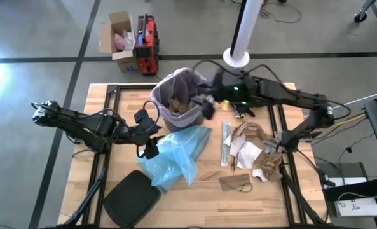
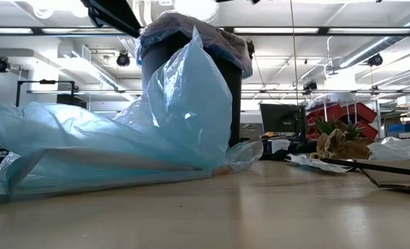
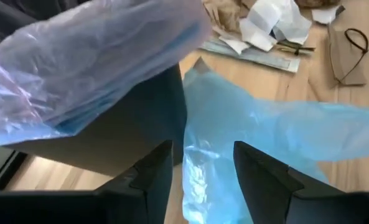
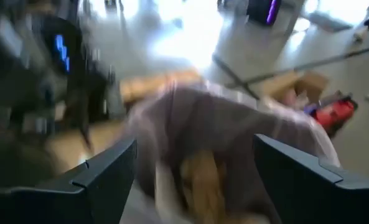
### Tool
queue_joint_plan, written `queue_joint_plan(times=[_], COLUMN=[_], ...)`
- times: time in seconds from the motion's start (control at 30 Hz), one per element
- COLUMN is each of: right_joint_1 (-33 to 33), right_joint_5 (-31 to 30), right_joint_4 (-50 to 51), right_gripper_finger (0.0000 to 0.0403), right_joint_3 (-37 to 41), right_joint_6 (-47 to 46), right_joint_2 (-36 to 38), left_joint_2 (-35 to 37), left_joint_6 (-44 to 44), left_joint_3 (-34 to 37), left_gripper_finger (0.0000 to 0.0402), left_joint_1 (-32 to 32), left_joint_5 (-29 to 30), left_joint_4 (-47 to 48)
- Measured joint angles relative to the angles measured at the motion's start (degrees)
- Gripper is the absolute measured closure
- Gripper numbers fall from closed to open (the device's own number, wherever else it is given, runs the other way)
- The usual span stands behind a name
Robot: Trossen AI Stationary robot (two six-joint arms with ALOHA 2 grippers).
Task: Place trash/remove bag and relplace
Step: Put the brown napkin into the trash bin
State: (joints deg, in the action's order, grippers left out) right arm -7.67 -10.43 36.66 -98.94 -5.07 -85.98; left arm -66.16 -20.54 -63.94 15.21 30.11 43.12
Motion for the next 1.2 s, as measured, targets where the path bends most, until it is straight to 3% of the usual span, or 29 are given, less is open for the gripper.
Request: queue_joint_plan(times=[0.17,0.3,0.6,0.93,1.2], right_joint_1=[4.07,7.48,10.30,5.80,0.59], right_joint_5=[-1.57,-4.78,-5.75,-6.04,-6.16], right_joint_4=[16.43,26.45,29.13,27.69,14.70], right_gripper_finger=[0.0119,0.0127,0.0120,0.0134,0.0150], right_joint_3=[1.08,6.47,27.36,43.22,50.37], right_joint_6=[-2.76,-6.39,-9.23,11.93,26.92], right_joint_2=[6.70,11.04,17.27,11.62,7.11], left_joint_2=[-0.33,-0.53,-0.53,0.17,0.11], left_joint_6=[-0.73,2.57,4.88,3.07,2.87], left_joint_3=[-0.02,-0.02,-0.07,-0.07,-0.09], left_gripper_finger=[0.0235,0.0226,0.0224,0.0248,0.0256], left_joint_1=[-0.01,-0.01,-0.03,0.01,0.20], left_joint_5=[0.26,0.68,0.76,0.44,0.42], left_joint_4=[-4.73,-10.97,-26.42,-39.14,-52.45])
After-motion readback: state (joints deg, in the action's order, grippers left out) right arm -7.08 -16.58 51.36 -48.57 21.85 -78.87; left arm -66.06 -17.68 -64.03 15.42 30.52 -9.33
